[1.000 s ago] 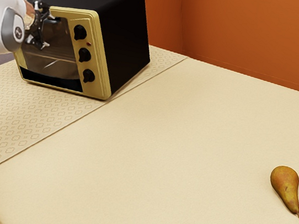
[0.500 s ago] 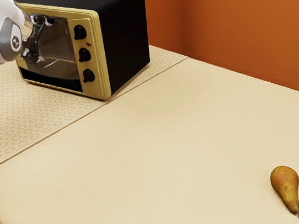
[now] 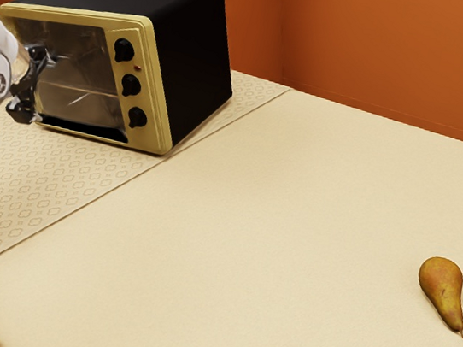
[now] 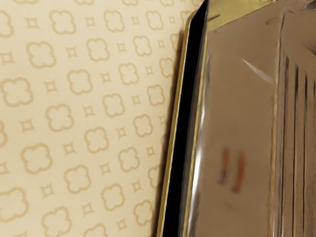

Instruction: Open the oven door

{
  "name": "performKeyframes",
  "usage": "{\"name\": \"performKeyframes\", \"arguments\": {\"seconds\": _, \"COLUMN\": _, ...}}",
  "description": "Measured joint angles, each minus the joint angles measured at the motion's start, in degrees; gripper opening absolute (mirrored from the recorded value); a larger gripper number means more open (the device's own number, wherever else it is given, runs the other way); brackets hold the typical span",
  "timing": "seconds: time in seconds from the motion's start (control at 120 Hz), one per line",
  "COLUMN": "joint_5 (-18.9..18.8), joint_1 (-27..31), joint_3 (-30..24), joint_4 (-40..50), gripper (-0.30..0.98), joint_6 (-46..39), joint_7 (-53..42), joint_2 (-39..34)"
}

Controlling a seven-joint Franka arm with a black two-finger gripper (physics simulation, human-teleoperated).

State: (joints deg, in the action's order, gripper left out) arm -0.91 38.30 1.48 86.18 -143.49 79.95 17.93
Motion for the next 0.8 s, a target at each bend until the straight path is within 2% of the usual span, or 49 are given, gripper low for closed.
{"name": "performKeyframes", "arguments": {"seconds": 0.125, "joint_5": -3.27, "joint_1": 0.87, "joint_3": 0.02, "joint_4": 4.93, "gripper": 0.69, "joint_6": -0.2, "joint_7": 1.08, "joint_2": -2.23}}
{"name": "performKeyframes", "arguments": {"seconds": 0.217, "joint_5": -2.95, "joint_1": 1.27, "joint_3": 0.03, "joint_4": 7.81, "gripper": 0.69, "joint_6": -0.35, "joint_7": 1.7, "joint_2": -3.47}}
{"name": "performKeyframes", "arguments": {"seconds": 0.258, "joint_5": -4.64, "joint_1": 1.58, "joint_3": 0.13, "joint_4": 8.95, "gripper": 0.69, "joint_6": -0.41, "joint_7": 1.93, "joint_2": -3.74}}
{"name": "performKeyframes", "arguments": {"seconds": 0.358, "joint_5": -3.64, "joint_1": 0.8, "joint_3": 1.22, "joint_4": 11.1, "gripper": 0.69, "joint_6": -0.68, "joint_7": 2.43, "joint_2": -4.11}}
{"name": "performKeyframes", "arguments": {"seconds": 0.517, "joint_5": -6.63, "joint_1": 0.45, "joint_3": 2.34, "joint_4": 16.33, "gripper": 0.68, "joint_6": -0.91, "joint_7": 3.17, "joint_2": -6.74}}
{"name": "performKeyframes", "arguments": {"seconds": 0.617, "joint_5": -5.08, "joint_1": 0.38, "joint_3": 3.17, "joint_4": 24.11, "gripper": 0.68, "joint_6": -1.15, "joint_7": 3.3, "joint_2": -12.94}}
{"name": "performKeyframes", "arguments": {"seconds": 0.692, "joint_5": -3.44, "joint_1": 3.53, "joint_3": 3.63, "joint_4": 30.63, "gripper": 0.67, "joint_6": -2.09, "joint_7": 3.19, "joint_2": -19.1}}
{"name": "performKeyframes", "arguments": {"seconds": 0.767, "joint_5": -2.45, "joint_1": 7.45, "joint_3": 3.65, "joint_4": 32.51, "gripper": 0.68, "joint_6": -1.44, "joint_7": 3.36, "joint_2": -23.74}}
{"name": "performKeyframes", "arguments": {"seconds": 0.8, "joint_5": -2.02, "joint_1": 5.24, "joint_3": 3.69, "joint_4": 31.06, "gripper": 0.68, "joint_6": 2.13, "joint_7": 4.03, "joint_2": -26.88}}
